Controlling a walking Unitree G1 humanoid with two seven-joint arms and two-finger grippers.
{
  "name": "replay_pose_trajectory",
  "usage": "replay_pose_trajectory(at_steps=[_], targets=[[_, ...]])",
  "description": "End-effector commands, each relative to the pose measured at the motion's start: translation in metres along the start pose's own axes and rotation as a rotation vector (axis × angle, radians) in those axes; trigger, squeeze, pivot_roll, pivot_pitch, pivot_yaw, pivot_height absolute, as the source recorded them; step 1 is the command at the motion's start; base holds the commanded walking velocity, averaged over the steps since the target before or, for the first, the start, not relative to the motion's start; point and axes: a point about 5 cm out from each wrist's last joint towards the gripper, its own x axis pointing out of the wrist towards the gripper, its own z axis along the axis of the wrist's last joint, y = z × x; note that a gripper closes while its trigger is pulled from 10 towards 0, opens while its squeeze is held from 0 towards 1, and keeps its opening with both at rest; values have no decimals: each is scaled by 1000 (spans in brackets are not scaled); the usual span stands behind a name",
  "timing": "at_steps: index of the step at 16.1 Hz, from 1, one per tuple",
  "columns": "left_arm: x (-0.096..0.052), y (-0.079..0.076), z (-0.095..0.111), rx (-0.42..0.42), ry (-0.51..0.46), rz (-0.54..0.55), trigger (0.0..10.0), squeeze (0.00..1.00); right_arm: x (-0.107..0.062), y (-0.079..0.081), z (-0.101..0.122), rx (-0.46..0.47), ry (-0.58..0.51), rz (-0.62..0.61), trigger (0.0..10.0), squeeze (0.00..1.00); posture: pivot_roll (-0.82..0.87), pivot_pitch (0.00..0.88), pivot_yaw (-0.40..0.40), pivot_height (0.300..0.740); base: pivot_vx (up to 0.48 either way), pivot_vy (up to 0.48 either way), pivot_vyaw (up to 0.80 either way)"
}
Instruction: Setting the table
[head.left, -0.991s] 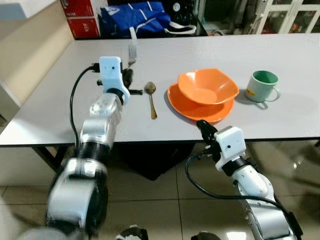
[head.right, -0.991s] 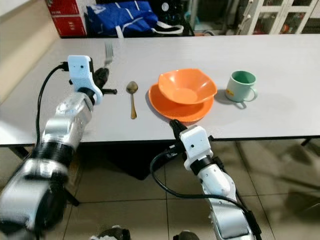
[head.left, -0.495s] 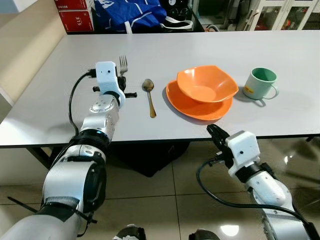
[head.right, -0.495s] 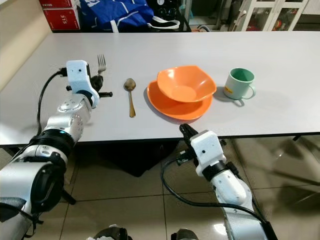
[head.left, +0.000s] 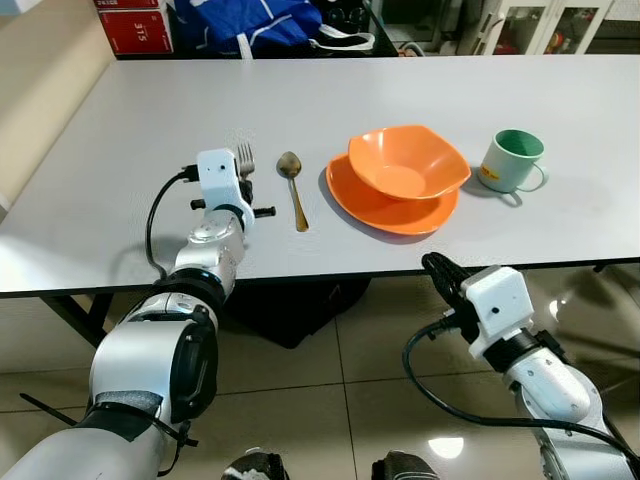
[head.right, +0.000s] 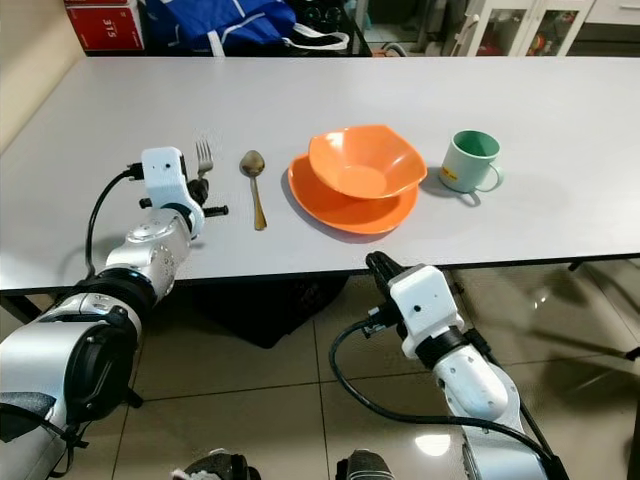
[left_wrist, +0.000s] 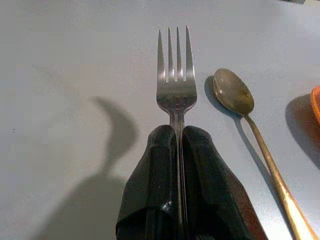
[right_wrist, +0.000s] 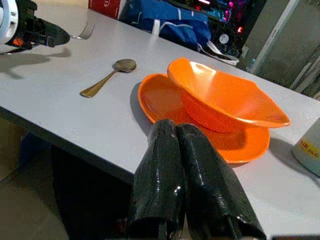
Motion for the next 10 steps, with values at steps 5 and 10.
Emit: replay_pose_trajectory(at_steps=[5, 10], targets=[[0, 3, -1, 55, 23, 24, 0, 0, -9, -4, 4, -4, 12, -17, 10000, 0, -390, 106, 19, 702, 0, 0, 0], [1, 5, 7, 66, -2, 34, 0, 0, -13, -5, 5, -8, 23, -27, 10000, 0, -401, 110, 22, 702, 0, 0, 0]])
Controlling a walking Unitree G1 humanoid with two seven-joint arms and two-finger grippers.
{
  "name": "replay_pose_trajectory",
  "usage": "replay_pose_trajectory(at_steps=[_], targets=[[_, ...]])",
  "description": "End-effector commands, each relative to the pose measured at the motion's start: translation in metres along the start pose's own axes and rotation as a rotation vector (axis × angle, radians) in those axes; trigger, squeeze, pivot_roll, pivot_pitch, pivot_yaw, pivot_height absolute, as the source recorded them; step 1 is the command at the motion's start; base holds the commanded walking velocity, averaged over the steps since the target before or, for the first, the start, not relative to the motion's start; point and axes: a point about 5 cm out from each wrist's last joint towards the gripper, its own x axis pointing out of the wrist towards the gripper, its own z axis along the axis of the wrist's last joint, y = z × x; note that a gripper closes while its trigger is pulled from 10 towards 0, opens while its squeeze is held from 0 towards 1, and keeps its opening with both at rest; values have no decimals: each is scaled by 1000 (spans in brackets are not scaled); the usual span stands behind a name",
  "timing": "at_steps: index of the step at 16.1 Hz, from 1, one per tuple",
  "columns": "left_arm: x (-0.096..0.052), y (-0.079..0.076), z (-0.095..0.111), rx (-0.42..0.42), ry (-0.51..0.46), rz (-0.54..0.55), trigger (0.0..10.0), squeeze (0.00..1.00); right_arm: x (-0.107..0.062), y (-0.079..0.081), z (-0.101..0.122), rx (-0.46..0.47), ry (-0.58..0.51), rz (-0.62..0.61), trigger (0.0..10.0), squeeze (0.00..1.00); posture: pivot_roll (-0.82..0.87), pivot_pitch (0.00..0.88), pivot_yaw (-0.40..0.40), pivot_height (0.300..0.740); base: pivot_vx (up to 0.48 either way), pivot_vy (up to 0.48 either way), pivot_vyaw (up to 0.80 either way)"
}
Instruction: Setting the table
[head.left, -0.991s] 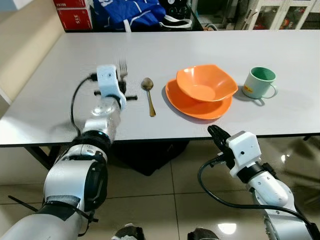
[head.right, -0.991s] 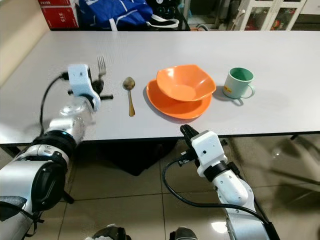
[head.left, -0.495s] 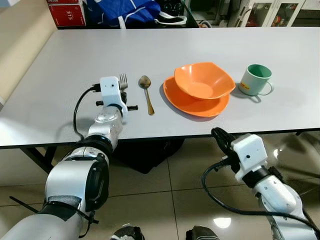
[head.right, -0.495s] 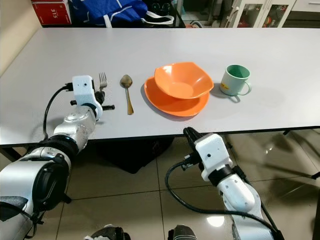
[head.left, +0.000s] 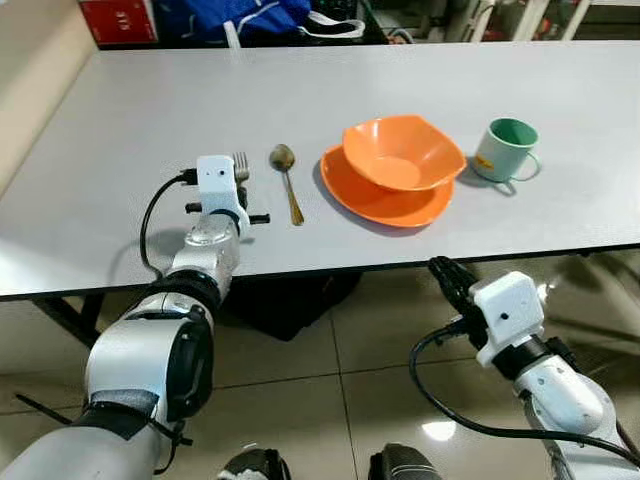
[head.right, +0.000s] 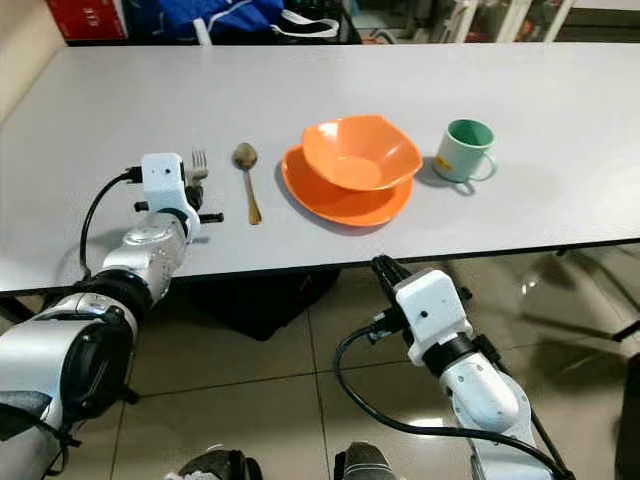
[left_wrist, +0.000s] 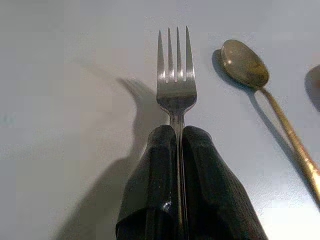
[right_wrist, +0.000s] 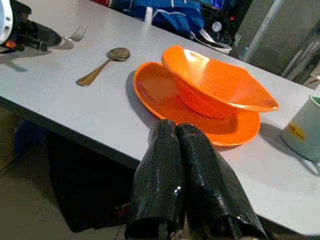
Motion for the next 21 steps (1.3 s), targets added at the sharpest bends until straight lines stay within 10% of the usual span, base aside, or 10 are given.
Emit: replay_pose_trajectory(at_steps=[1, 21], targets=[[1, -2, 8, 9, -22, 3, 0, 0, -3, -3, 1, -1, 8, -14, 10000, 0, -401, 111, 22, 702, 0, 0, 0], [2, -7, 18, -9, -40, 20, 0, 0, -16, -2, 2, -8, 41, -35, 10000, 0, -447, 126, 39, 702, 0, 0, 0]])
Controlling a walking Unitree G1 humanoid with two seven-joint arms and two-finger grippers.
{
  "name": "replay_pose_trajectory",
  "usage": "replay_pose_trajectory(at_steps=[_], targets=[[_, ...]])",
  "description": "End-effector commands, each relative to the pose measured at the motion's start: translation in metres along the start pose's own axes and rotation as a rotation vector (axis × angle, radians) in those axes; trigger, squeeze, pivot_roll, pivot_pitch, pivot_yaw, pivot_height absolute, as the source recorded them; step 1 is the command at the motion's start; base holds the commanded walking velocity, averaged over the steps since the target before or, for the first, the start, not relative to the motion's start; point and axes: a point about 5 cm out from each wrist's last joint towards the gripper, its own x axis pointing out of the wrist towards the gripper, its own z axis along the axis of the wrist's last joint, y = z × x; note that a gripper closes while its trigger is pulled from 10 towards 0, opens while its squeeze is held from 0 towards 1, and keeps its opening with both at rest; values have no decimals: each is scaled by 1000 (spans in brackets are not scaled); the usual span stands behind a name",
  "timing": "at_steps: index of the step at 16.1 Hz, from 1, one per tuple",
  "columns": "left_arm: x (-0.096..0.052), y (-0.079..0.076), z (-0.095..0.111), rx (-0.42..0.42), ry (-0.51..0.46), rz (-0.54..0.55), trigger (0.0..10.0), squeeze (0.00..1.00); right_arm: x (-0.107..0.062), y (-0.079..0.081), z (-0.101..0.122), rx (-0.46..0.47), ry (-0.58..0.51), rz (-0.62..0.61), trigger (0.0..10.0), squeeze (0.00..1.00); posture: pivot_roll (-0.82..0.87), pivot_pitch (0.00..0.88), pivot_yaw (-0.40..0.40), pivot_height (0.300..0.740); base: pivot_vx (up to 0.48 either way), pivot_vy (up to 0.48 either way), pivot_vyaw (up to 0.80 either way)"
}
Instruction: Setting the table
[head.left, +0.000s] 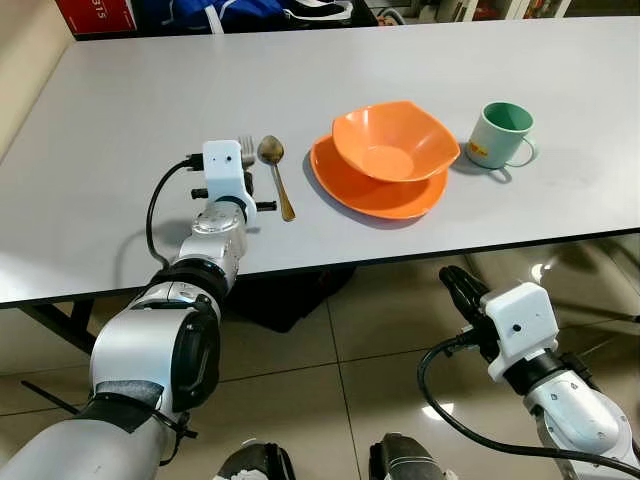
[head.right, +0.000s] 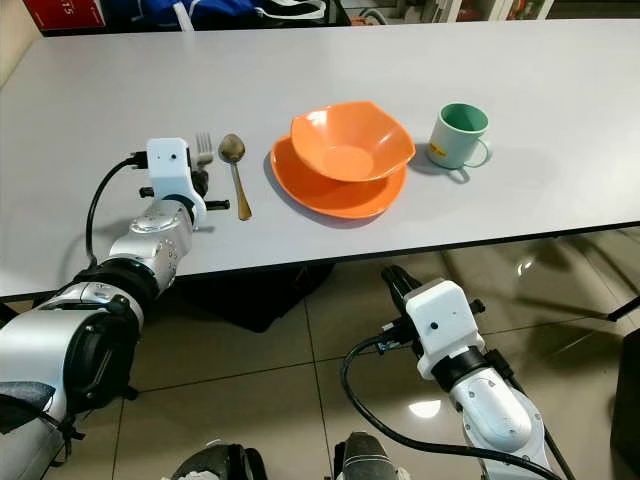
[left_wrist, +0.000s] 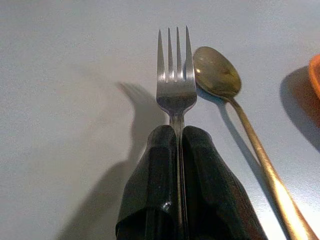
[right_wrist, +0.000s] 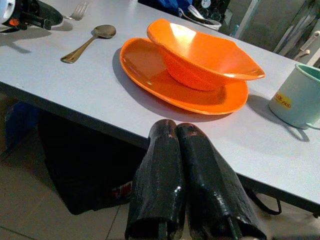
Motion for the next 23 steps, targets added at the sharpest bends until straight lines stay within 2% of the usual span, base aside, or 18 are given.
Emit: replay_pose_trajectory(at_steps=[1, 6, 7, 8, 10, 11, 12, 19, 23], targets=[[1, 3, 3, -1, 0, 24, 0, 0, -2, -2, 1, -10, 6, -7, 10000, 0, -450, 127, 41, 702, 0, 0, 0], [1, -1, 4, 19, 2, 5, 0, 0, -7, -1, 1, -8, 15, -9, 10000, 0, -459, 127, 46, 702, 0, 0, 0], [1, -1, 5, 21, 2, 5, 0, 424, -8, -1, 1, -8, 16, -9, 10000, 0, -460, 128, 47, 702, 0, 0, 0], [1, -1, 6, 28, 1, 1, 0, 1000, -8, -1, 1, -9, 17, -9, 10000, 0, -461, 128, 46, 702, 0, 0, 0], [1, -2, 7, 28, -1, -8, 0, 1000, -9, 0, 1, -10, 19, -7, 10000, 0, -464, 131, 45, 702, 0, 0, 0], [1, -2, 8, 27, -2, -5, 2784, 1000, -10, 0, 1, -10, 22, -7, 10000, 0, -467, 134, 45, 702, 0, 0, 0], [2, -2, 8, 24, -1, -5, 78, 1000, -10, 0, 1, -11, 23, -7, 10000, 0, -468, 135, 44, 702, 0, 0, 0], [2, -6, 14, 18, -23, -28, 118, 1000, -10, 1, 0, -9, 29, -14, 10000, 0, -462, 132, 52, 702, 0, 0, 0], [3, -10, 46, 48, -167, -67, 0, 1000, 8, 3, -2, 27, -1, -37, 10000, 0, -396, 92, 64, 702, 0, 0, 0]])
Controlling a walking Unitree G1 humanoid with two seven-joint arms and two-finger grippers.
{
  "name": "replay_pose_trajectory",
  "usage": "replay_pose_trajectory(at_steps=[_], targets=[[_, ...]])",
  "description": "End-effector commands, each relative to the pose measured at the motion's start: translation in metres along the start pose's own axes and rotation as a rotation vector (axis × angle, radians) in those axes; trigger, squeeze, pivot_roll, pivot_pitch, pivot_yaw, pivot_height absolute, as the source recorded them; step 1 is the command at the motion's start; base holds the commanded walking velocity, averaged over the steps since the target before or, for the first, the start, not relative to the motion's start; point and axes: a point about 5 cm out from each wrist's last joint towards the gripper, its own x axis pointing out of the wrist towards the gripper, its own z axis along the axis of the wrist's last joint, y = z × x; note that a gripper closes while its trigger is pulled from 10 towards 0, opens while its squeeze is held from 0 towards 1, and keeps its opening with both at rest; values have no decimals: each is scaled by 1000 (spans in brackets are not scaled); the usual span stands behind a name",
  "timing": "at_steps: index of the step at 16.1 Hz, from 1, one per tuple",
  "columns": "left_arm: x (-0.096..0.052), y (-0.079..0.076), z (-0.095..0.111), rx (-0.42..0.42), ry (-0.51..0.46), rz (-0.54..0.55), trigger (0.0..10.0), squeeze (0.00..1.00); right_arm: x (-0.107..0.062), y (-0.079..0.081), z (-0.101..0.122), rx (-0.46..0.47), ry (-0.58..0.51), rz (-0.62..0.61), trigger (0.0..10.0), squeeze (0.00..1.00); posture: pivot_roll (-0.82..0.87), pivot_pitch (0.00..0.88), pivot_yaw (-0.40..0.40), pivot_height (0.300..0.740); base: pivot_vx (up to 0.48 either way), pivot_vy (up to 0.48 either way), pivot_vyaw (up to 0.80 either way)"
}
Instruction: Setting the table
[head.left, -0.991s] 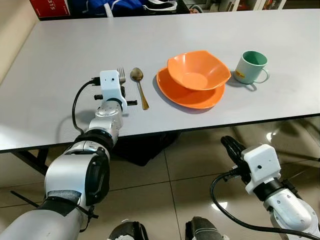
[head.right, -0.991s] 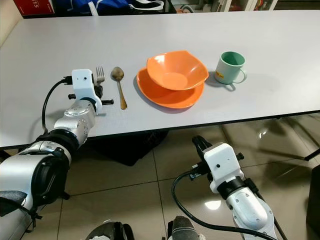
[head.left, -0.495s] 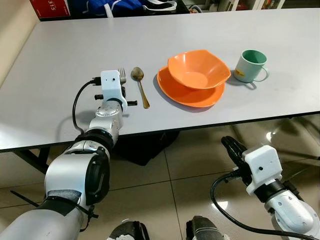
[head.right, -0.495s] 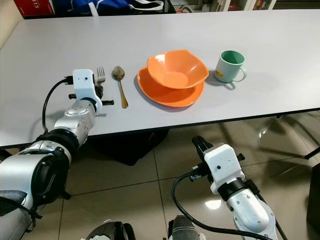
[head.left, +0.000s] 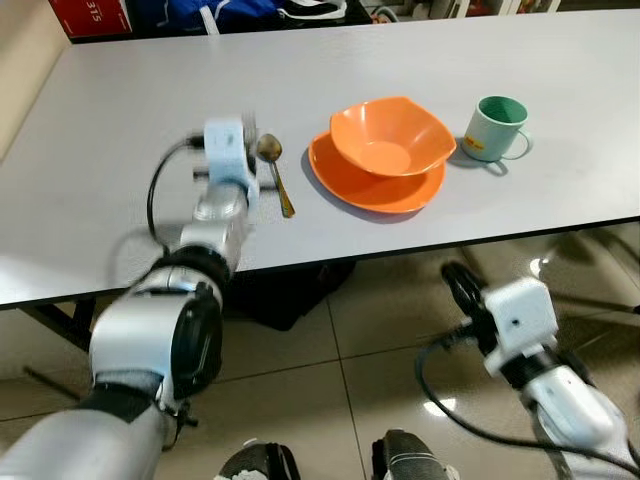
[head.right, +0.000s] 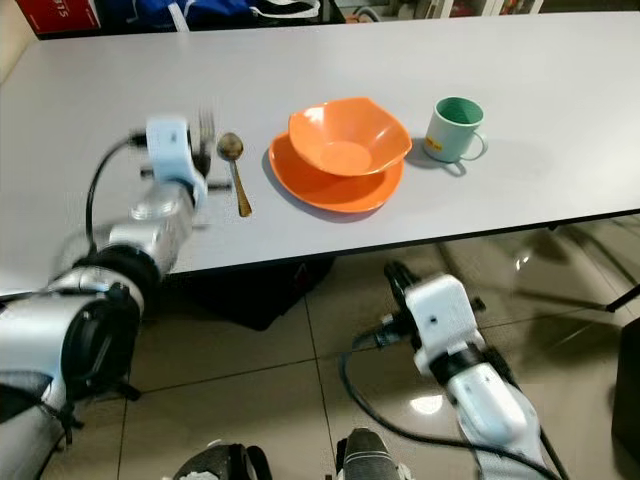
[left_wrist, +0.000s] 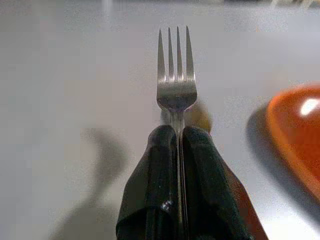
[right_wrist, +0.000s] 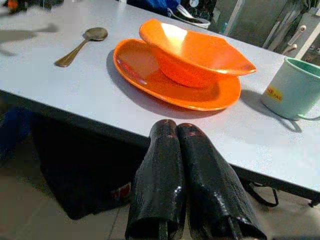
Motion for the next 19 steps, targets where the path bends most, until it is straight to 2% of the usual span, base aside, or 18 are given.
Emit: replay_pose_trajectory(at_steps=[1, 2, 4, 7, 9, 11, 12, 13, 14, 16, 19], targets=[[2, 2, 21, 35, -82, -26, 0, 1000, 4, 5, -3, 6, -5, 10, 10000, 0, -374, 79, 69, 702, 0, 0, 0], [3, 2, 33, 45, -139, -74, 0, 1000, 13, 9, -5, 23, -16, 16, 10000, 0, -333, 51, 79, 702, 0, 0, 0], [1, 3, 34, 80, -169, -112, 0, 1000, 19, 13, -6, 35, -29, 20, 10000, 0, -313, 35, 87, 702, 0, 0, 0], [-16, 14, 13, 147, -217, -183, 0, 1000, 38, 22, -8, 60, -59, 19, 10000, 0, -241, 0, 105, 702, 0, 0, 0], [-28, 29, -3, 148, -193, -163, 0, 1000, 45, 25, -9, 65, -73, 31, 10000, 0, -211, 0, 96, 702, 0, 0, 0], [-31, 36, -13, 123, -174, -119, 0, 1000, 49, 28, -10, 63, -79, 54, 10000, 0, -198, 0, 85, 702, 0, 0, 0], [-31, 35, -13, 121, -173, -111, 824, 1000, 50, 28, -10, 61, -83, 55, 10000, 0, -198, 0, 85, 702, 0, 0, 0], [-33, 34, -11, 115, -181, -111, 941, 1000, 51, 28, -11, 59, -86, 53, 10000, 0, -201, 0, 86, 702, 0, 0, 0], [-35, 28, -10, 111, -192, -123, 0, 1000, 52, 26, -11, 56, -91, 48, 10000, 0, -211, 0, 87, 702, 0, 0, 0], [-37, 12, -6, 88, -207, -154, 0, 1000, 52, 24, -11, 52, -98, 36, 10000, 0, -225, 0, 89, 702, 156, 0, 0], [-35, 2, -4, 101, -208, -183, 0, 1000, 50, 23, -10, 48, -101, 31, 10000, 0, -238, 0, 92, 702, 390, 278, 0]])
